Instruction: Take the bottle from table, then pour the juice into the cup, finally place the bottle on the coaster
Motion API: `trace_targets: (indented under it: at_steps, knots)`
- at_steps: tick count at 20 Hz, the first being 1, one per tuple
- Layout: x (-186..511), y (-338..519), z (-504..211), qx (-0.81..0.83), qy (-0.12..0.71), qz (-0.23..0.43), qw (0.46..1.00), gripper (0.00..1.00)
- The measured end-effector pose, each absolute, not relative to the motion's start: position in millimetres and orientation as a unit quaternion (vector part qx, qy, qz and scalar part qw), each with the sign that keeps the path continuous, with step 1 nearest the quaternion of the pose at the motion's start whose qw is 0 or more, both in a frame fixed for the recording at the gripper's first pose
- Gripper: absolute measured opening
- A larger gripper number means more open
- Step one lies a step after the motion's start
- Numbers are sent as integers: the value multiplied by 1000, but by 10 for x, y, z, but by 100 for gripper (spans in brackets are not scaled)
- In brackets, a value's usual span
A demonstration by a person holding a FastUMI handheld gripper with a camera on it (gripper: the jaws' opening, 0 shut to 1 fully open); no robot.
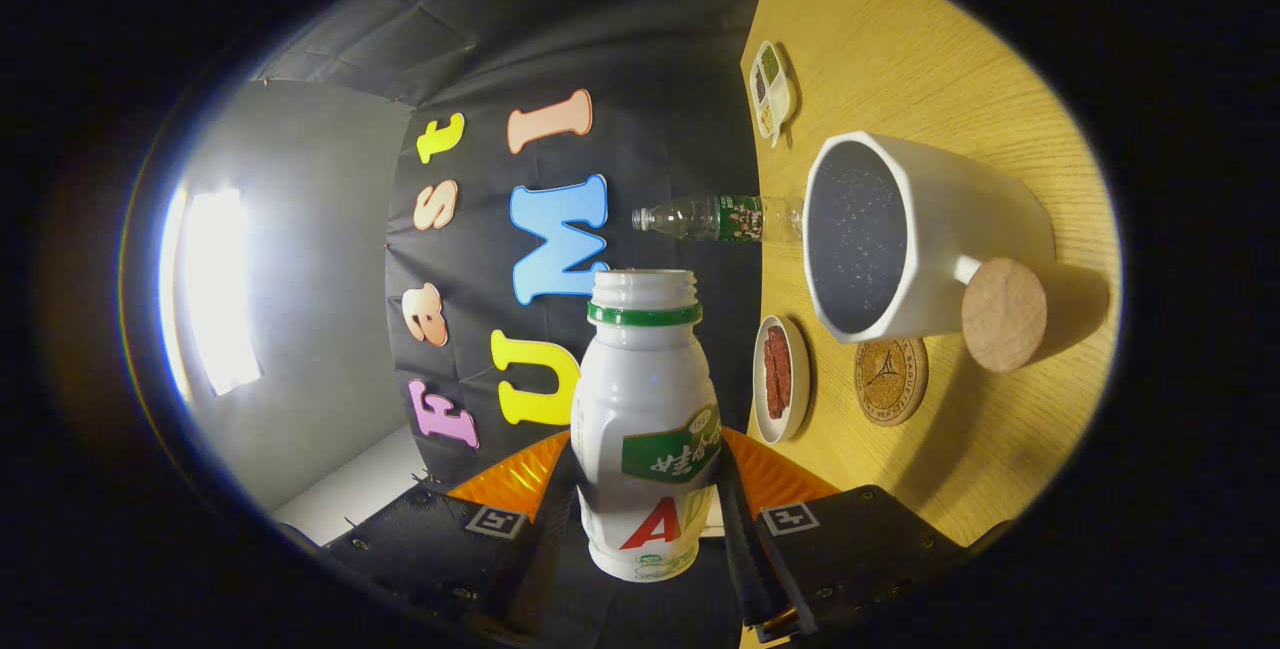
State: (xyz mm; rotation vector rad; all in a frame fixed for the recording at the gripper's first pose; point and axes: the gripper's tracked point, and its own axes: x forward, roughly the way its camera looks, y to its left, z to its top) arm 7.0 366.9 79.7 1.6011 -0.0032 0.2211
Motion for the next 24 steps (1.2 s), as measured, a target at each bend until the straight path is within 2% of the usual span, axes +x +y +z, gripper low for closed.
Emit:
trace_targets:
  at_steps: [24]
  knots:
    - [148,3712,902,755,-13,114,646,70]
